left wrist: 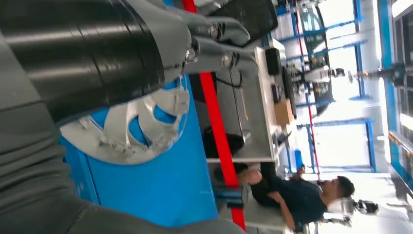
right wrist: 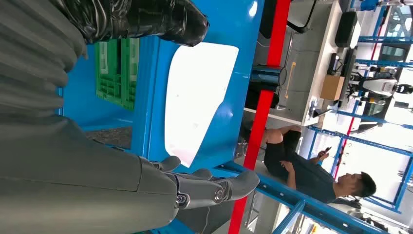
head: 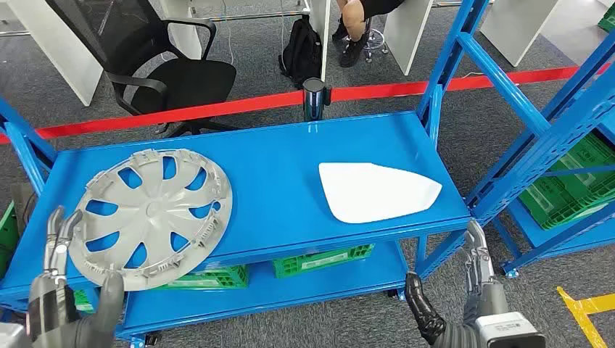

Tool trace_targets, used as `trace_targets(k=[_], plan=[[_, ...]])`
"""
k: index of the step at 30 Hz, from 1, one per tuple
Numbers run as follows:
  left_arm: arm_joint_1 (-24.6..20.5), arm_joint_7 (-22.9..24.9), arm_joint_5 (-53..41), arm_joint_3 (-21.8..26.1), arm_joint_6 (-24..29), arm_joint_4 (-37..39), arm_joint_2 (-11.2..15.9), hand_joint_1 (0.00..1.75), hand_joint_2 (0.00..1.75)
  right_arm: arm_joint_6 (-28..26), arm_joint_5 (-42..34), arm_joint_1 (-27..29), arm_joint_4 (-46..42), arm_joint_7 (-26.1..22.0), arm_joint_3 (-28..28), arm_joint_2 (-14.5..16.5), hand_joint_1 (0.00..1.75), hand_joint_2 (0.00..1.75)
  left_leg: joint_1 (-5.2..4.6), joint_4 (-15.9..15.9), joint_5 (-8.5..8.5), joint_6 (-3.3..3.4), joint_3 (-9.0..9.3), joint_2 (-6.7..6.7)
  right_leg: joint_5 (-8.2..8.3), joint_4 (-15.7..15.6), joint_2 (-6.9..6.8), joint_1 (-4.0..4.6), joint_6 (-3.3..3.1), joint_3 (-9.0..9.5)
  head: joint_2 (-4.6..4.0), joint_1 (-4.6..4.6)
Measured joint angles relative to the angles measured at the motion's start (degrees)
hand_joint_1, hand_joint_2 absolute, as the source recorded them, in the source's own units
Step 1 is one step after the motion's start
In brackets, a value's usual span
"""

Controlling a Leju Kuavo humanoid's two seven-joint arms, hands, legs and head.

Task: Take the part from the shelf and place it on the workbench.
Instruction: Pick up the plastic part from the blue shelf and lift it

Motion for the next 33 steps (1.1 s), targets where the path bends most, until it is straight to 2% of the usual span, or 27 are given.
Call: trace_targets(k=[1,2,4,13,18,29,33], plan=[[0.0,0.3,-0.3,-0.1,0.0,0.0,0.1,0.0,0.58,0.0,0.0,0.1,0.0,0.0,0.0,0.0,0.0,1.75,0.0,0.0,0.0,0.0,0.0,0.0,0.0,0.0,0.0,0.0,0.0,0.0,0.0,-0.01],[0.0,0.6,-0.6,-0.2,0.0,0.0,0.2,0.0,0.87,0.0,0.0,0.1,0.0,0.0,0.0,0.0,0.0,1.75,0.0,0.0,0.0,0.0,0.0,0.0,0.0,0.0,0.0,0.0,0.0,0.0,0.0,-0.01],[0.0,1.5,-1.5,-0.6,0.0,0.0,0.5,0.0,1.75,0.0,-0.1,0.4,0.0,-0.1,-0.2,0.0,0.0,1.75,0.0,0.0,0.0,0.0,-0.01,0.0,0.0,0.0,0.0,0.0,0.0,0.0,0.0,0.0],[0.0,4.6,-6.5,-1.5,0.0,0.0,1.4,0.0,1.75,0.0,-1.3,0.9,0.3,-1.0,-1.0,0.1,0.0,1.75,0.0,0.0,0.0,0.0,-0.01,0.0,0.0,0.0,0.0,0.0,0.0,0.01,0.0,0.02],[-0.2,13.6,-20.1,-2.0,-0.4,0.0,1.9,0.0,1.75,0.0,-0.4,0.7,0.5,-0.5,-1.0,0.2,0.0,1.75,0.0,0.0,0.0,0.0,-0.01,0.0,0.0,0.0,0.0,0.0,0.0,0.01,0.0,-0.01],[-2.3,24.1,-33.3,-3.0,-3.5,1.3,2.8,0.0,1.75,0.0,0.7,-1.5,1.0,1.0,-0.9,0.2,0.0,1.75,0.0,0.0,0.0,0.0,-0.01,0.0,0.01,0.0,0.0,0.0,0.01,0.02,0.0,0.04],[-3.0,25.2,-34.9,-3.3,-4.3,2.6,2.8,0.0,1.75,0.0,1.1,-2.5,1.2,1.6,-0.7,0.2,0.0,1.75,0.0,0.0,0.01,0.01,-0.01,0.0,0.02,0.0,0.0,0.0,0.02,0.02,0.0,0.09]])
